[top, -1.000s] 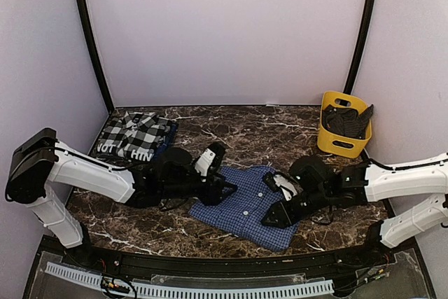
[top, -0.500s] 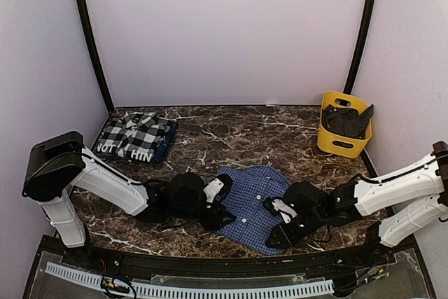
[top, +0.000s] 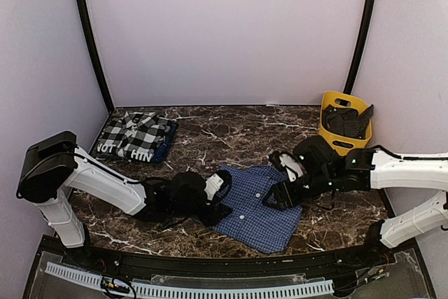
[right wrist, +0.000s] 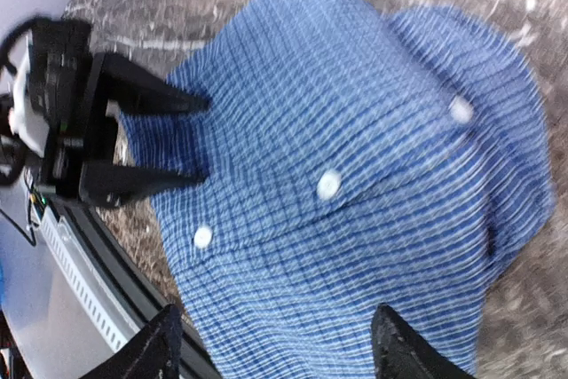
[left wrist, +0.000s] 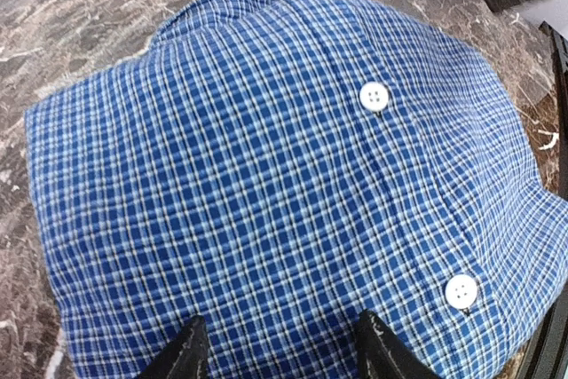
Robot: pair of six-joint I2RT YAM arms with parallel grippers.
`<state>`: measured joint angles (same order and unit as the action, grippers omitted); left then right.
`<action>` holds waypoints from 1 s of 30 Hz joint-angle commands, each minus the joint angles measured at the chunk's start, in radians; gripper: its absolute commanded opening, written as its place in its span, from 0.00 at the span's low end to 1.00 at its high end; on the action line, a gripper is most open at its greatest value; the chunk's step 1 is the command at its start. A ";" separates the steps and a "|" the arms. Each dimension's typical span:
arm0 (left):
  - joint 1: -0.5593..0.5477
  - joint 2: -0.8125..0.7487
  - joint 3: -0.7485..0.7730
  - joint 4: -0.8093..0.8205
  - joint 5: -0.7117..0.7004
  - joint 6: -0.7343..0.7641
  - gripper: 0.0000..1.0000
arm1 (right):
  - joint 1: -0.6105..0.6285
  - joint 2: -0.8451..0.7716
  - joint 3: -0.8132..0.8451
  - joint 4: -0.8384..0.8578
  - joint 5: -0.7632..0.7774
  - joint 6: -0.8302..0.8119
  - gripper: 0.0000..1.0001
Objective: Fold and stack the long sleeve shirts
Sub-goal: Smooth out the square-folded shirt at the center of the board, then pick up the square-folded shirt from the center of the board.
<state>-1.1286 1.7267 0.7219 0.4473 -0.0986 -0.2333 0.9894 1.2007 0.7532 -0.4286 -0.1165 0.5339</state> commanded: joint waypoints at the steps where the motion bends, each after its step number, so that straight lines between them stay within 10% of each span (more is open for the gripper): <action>1: 0.003 -0.073 0.047 -0.005 -0.039 0.023 0.56 | -0.180 0.021 0.104 -0.031 -0.058 -0.131 0.75; 9: -0.004 -0.069 0.070 0.001 0.077 -0.040 0.56 | -0.437 0.313 0.286 -0.013 -0.248 -0.318 0.96; 30: -0.045 0.113 0.096 0.003 0.096 -0.029 0.56 | -0.576 0.687 0.417 0.020 -0.506 -0.443 0.95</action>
<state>-1.1645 1.8240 0.8024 0.4564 -0.0154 -0.2718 0.4210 1.8744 1.1564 -0.4423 -0.5896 0.1085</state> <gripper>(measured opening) 0.558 0.949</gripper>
